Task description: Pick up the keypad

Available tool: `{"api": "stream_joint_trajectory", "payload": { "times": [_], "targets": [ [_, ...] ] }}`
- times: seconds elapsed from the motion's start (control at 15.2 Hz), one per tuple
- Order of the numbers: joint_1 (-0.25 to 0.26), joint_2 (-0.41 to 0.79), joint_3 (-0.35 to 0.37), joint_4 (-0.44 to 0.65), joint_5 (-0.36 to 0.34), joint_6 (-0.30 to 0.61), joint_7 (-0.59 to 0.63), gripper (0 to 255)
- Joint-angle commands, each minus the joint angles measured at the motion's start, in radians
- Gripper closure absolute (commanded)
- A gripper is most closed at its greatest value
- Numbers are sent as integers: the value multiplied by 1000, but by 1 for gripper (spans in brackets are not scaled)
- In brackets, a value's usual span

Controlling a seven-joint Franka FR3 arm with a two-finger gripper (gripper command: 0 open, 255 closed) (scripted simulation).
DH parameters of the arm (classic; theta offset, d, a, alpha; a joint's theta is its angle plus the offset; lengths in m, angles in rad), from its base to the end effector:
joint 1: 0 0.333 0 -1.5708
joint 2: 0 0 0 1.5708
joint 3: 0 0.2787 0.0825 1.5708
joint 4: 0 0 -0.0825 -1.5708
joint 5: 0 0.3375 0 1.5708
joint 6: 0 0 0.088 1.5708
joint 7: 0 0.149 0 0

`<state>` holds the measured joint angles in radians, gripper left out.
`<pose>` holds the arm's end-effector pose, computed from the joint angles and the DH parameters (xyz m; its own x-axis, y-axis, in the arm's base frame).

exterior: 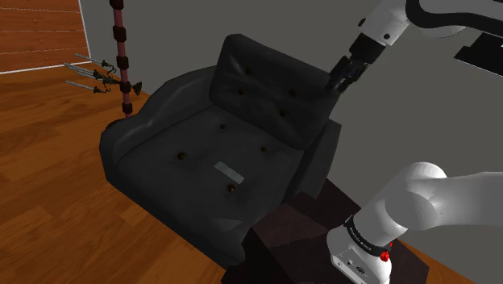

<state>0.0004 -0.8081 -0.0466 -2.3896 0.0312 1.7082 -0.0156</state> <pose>0.2999 -0.0119 0.5273 0.9917 -0.0245 0.1265 -0.0166 -0.9979 -0.0629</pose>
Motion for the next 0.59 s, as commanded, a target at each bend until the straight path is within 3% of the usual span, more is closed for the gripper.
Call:
{"api": "stream_joint_trajectory", "payload": {
  "times": [0.0, 0.53],
  "targets": [
    [0, 0, 0, 0, 0, 0, 0, 0],
    [36, 143, 33, -145, 17, 275, -11, 0]
  ]
}}
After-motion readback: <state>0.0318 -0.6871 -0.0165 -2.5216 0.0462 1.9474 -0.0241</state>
